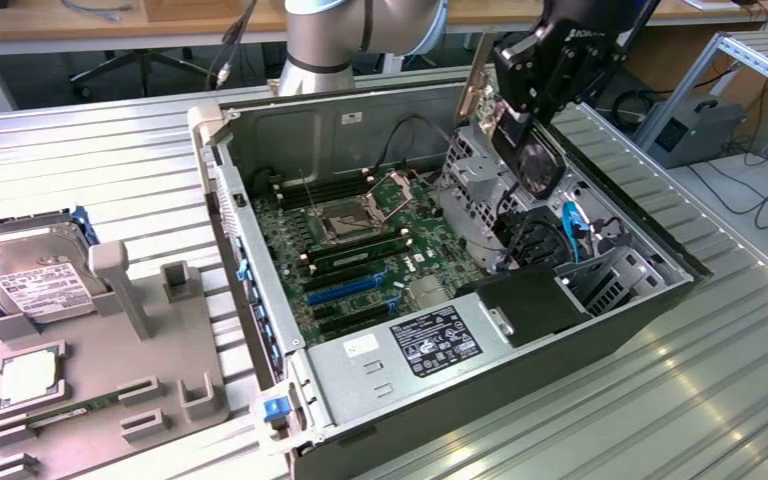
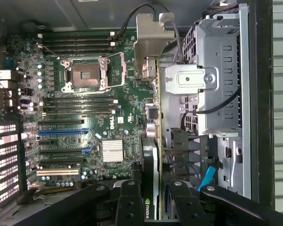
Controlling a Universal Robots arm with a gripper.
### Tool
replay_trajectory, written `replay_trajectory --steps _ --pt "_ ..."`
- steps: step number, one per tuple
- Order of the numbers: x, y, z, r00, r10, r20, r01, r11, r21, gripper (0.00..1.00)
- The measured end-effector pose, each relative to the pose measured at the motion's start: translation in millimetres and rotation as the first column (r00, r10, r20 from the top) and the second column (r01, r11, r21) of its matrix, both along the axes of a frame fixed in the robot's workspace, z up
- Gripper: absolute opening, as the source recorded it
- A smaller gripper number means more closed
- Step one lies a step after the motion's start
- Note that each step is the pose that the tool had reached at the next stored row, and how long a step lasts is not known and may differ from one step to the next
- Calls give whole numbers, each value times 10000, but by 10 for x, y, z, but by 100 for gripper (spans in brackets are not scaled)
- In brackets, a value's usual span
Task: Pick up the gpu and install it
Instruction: 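Pick up the gpu and move the gpu toward the slot, then insert the gpu into the slot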
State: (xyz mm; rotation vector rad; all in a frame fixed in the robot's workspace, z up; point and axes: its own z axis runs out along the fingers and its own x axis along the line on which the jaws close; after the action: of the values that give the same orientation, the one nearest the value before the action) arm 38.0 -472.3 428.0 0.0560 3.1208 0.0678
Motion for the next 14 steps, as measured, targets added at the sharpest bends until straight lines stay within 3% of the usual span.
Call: replay_trajectory --steps 3,14 --pt "0 0 -53 10000 0 0 0 10000 -1 27" --pt "42 0 -58 10000 0 0 0 10000 1 27"
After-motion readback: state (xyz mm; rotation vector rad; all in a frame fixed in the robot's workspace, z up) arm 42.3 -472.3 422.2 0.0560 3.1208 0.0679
